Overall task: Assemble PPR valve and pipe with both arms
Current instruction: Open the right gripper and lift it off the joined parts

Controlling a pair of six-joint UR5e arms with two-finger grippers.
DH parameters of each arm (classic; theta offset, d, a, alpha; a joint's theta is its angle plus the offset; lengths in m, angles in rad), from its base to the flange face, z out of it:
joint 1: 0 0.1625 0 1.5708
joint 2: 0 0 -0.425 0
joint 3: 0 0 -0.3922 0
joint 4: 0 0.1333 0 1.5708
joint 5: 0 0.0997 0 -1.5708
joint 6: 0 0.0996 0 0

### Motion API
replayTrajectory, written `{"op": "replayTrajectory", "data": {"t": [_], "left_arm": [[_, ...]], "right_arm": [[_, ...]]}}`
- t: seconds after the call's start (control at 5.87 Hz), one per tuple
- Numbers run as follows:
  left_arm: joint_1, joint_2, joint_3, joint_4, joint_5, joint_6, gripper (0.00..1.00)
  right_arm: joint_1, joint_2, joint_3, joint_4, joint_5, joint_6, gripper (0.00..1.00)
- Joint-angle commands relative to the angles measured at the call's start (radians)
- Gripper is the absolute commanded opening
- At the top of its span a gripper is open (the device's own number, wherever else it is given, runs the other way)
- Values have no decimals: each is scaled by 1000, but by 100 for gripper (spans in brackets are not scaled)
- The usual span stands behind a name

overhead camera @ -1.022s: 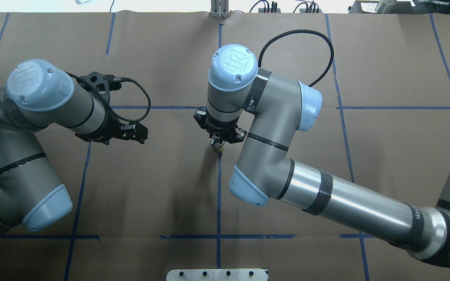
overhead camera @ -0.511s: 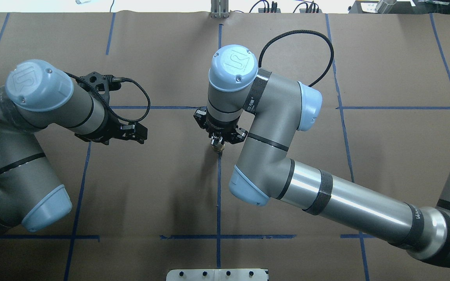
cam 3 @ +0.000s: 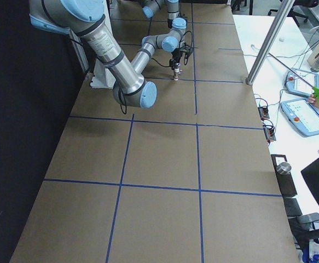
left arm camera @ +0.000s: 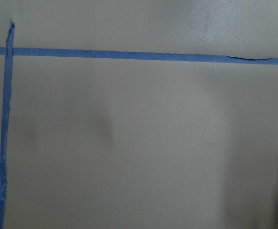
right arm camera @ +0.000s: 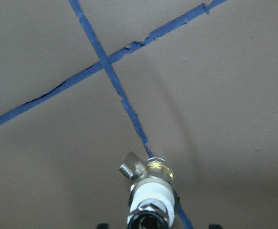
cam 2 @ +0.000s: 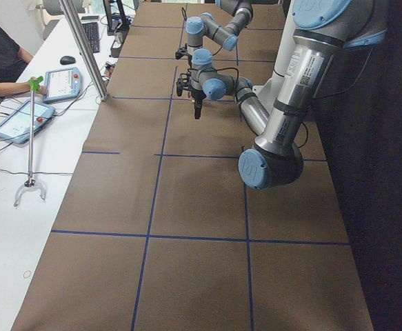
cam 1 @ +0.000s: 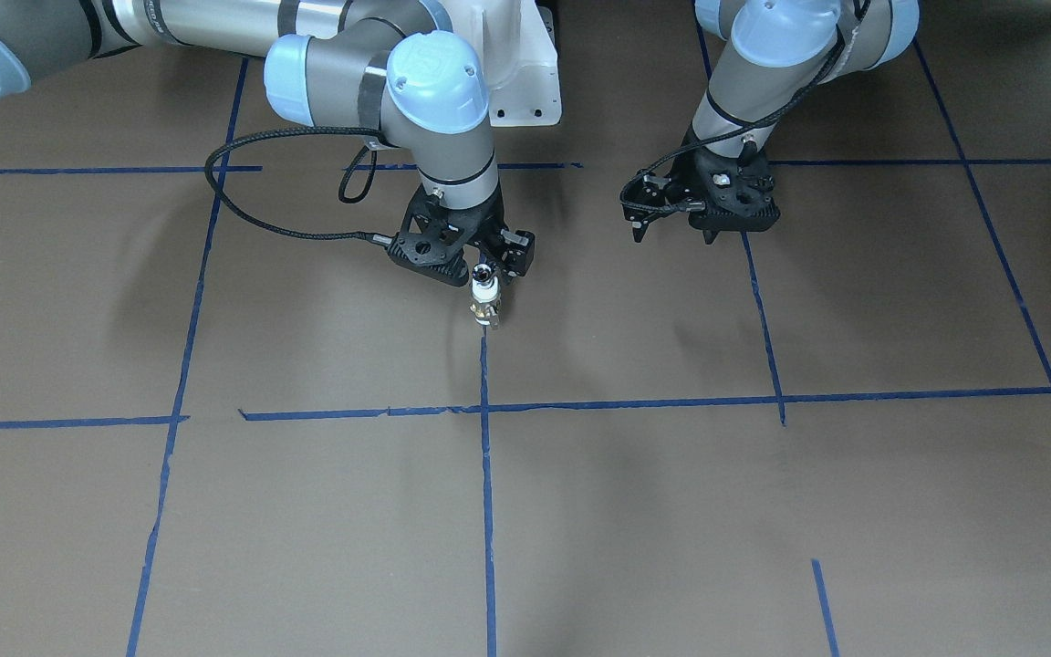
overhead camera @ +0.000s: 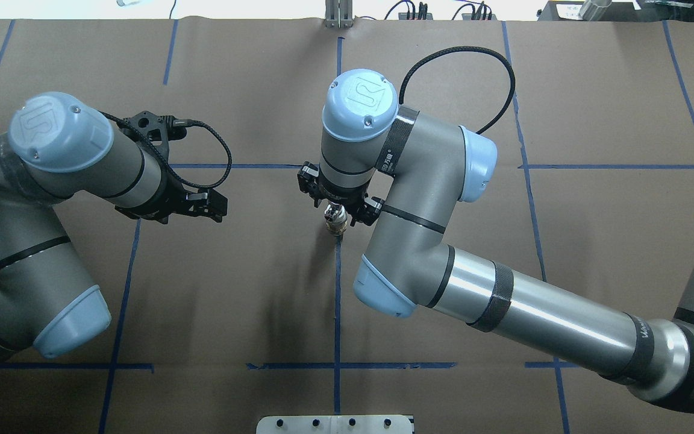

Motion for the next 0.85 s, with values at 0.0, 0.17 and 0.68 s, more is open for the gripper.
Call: {"op": "replayTrajectory", "data": {"t": [0.0,0.17,0.68], "left_arm": [[-6,-2,-15,0,-12,7,99],[-11,0,-20,0,-14,8,99],[-75,150,-95,6,-31,274,100]], "right_arm": [[9,-4,67,1,0,1,100],[24,-92,212,1,0,0,100],[99,-454,540,12,-5,-171,100]]}}
